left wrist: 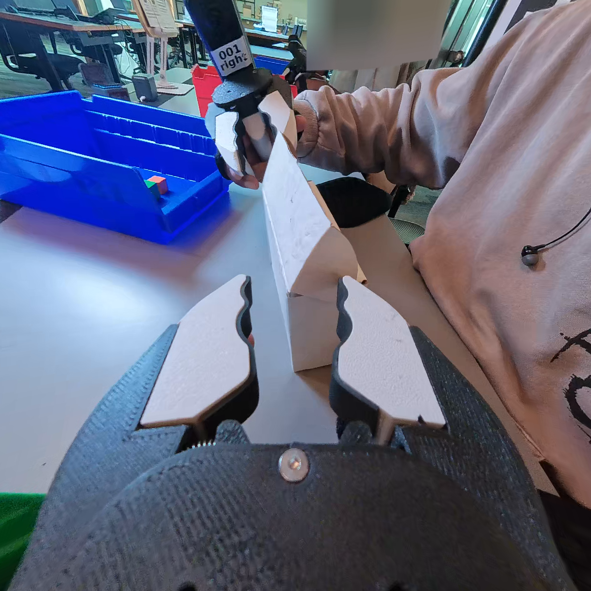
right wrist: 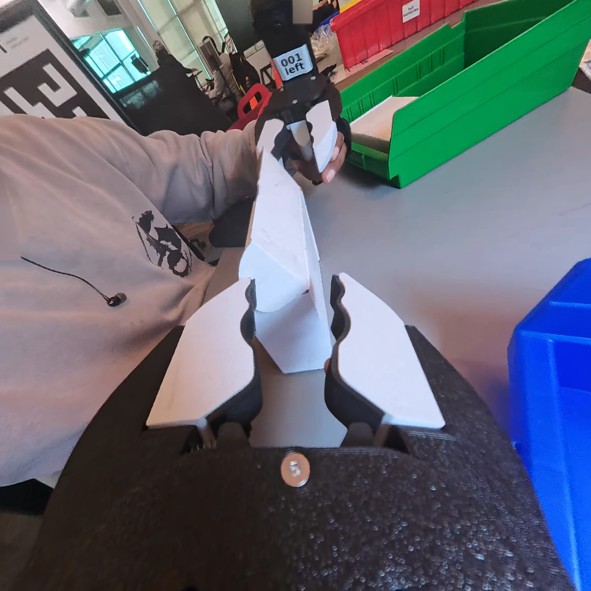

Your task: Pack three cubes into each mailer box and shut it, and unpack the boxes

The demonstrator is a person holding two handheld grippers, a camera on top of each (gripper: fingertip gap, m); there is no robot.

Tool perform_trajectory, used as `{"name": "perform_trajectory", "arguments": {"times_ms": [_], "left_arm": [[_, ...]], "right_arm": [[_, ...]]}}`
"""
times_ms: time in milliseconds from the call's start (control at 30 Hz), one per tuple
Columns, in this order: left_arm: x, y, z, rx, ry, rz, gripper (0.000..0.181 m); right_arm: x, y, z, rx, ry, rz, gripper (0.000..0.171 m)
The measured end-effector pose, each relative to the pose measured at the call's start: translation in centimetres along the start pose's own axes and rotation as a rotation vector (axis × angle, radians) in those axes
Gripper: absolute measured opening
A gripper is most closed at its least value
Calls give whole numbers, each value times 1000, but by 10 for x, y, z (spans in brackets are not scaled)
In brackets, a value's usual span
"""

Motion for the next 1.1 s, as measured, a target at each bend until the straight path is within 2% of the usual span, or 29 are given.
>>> {"name": "perform_trajectory", "arguments": {"times_ms": [133, 300, 500, 567, 633, 700, 900, 1100], "left_arm": [[7, -5, -6, -30, -9, 24, 50], [-2, -24, -10, -102, 64, 95, 57], [-11, -22, -10, -157, 153, 81, 58], [-15, -23, -12, -158, 153, 106, 54], [-17, -25, -16, -154, 138, 133, 41], [-18, -22, -20, -149, 128, 107, 34], [-19, -22, -22, -139, 133, 35, 31], [-18, -23, -27, -53, 121, 5, 28]], "right_arm": [[-1, 8, 0, 88, 68, -32, 47], [-7, 24, -3, 191, 153, -125, 52], [-8, 28, -5, 266, 247, -102, 56], [-14, 30, -6, 301, 256, -82, 50], [-17, 31, -8, 308, 245, -72, 39], [-17, 31, -9, 294, 234, -55, 36], [-17, 30, -9, 167, 194, 9, 35], [-17, 27, -11, -123, 135, 10, 34]]}}
Point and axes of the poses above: each gripper's, where its closed fingertips meet, x back along the fingers, z out of its underside, y = z × x across the jaws, the point moved 6 cm from there along x, back along the fingers, and after that the axes turned 9 degrees about x, right-handed, at the moved point
